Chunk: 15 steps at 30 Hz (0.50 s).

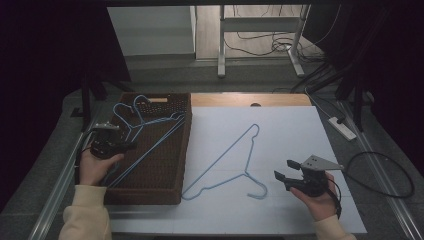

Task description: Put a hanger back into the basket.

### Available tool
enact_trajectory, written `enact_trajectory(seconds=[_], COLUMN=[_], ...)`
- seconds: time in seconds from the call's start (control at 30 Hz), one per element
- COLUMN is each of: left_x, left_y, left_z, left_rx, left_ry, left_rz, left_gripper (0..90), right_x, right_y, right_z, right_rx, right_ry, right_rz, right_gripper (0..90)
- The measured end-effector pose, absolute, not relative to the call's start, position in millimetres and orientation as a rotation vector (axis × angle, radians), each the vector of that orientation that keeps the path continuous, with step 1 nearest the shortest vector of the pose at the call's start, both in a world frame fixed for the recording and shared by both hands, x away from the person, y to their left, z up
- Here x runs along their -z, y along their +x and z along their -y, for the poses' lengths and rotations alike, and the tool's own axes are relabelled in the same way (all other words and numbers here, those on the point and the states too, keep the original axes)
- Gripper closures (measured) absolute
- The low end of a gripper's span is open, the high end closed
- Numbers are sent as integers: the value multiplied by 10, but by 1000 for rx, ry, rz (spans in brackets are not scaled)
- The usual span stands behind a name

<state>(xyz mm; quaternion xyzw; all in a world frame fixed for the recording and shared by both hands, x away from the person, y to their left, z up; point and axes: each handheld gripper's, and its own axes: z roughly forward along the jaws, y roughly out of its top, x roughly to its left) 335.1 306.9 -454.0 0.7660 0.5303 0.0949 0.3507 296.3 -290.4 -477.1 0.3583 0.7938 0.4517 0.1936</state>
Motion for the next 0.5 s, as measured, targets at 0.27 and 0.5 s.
enact_trajectory(seconds=[0.27,0.5], left_x=[4557,4567], left_y=[3370,3383], left_z=[-3072,-3095], left_rx=[-311,-381], left_ry=[2001,1998], left_rz=[-1445,-1515], left_gripper=[853,846], right_x=[4778,4782], right_y=[2963,2966], right_z=[2895,2894], right_rx=[-1266,-1264], right_ry=[1004,1004], right_rz=[-2231,-2234], right_gripper=[344,344])
